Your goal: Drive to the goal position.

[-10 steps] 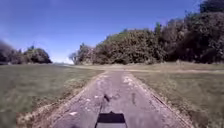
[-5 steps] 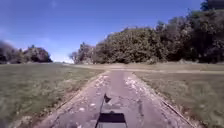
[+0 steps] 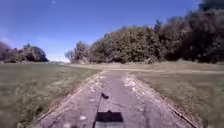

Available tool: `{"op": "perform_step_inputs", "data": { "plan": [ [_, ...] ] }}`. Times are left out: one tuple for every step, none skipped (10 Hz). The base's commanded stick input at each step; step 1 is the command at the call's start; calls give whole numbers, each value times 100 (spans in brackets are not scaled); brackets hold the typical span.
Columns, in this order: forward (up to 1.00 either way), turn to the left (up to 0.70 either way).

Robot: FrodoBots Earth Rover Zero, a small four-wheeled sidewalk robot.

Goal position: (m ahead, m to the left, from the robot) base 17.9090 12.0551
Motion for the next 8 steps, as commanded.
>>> {"op": "perform_step_inputs", "data": {
  "plan": [
    [85, 0],
    [85, 0],
    [85, 0],
    [85, 0],
    [85, 0],
    [85, 0],
    [85, 0],
    [85, 0]
  ]
}}
